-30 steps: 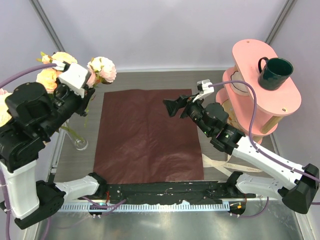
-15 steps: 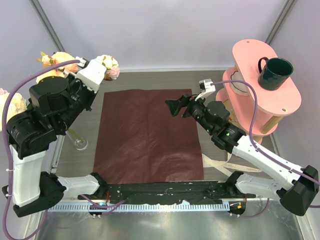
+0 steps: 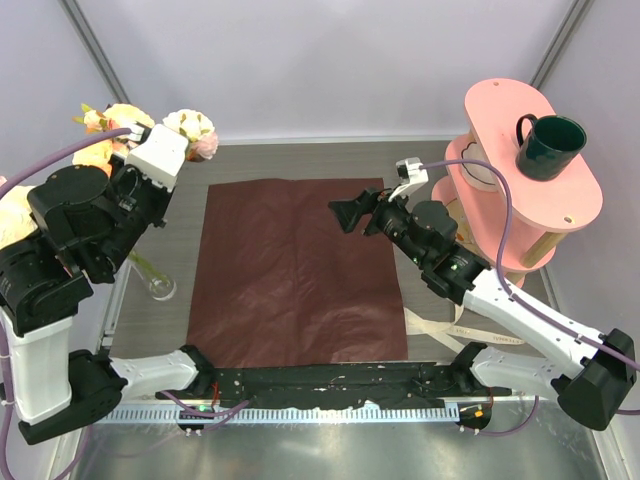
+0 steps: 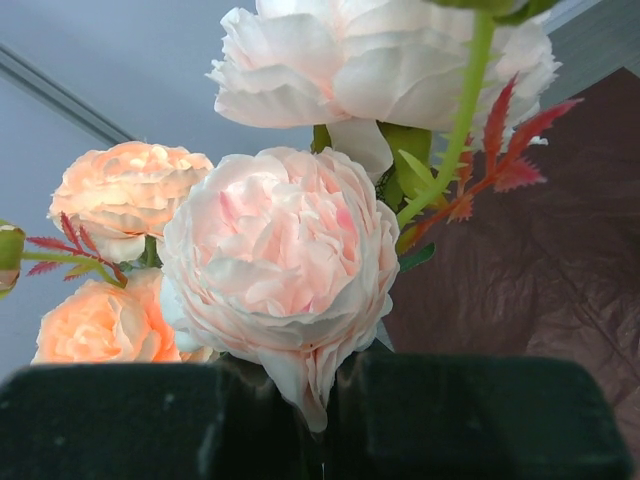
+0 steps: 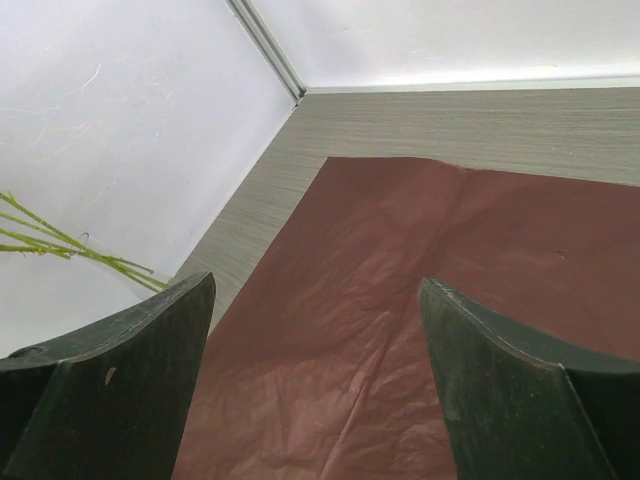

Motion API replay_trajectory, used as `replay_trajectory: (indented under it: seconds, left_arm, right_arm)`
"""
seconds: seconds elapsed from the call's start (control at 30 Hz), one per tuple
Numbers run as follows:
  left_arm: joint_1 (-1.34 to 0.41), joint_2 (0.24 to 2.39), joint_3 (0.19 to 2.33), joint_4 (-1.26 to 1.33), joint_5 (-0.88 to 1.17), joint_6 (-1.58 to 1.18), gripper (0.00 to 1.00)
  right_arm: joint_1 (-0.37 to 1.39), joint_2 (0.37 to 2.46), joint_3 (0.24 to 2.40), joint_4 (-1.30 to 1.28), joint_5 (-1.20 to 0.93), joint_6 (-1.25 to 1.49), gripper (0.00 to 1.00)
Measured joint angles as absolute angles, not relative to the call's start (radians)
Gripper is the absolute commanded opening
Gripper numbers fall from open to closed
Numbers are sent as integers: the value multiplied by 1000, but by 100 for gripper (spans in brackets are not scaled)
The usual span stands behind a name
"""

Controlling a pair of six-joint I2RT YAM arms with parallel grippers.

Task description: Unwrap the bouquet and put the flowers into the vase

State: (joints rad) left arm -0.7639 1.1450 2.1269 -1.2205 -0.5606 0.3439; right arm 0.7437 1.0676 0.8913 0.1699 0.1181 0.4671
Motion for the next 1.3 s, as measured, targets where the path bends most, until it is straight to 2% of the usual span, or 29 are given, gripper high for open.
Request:
replay_trajectory:
  seconds: [0.5, 1.3]
  left_arm:
    - [-764, 1163, 2173, -1210, -570, 344, 0]
    - [-765, 1013, 1979, -1055, -623, 344, 0]
  right_arm:
    - [737, 1081, 881, 171, 107, 478, 88]
    - [729, 1087, 871, 171, 86, 501, 88]
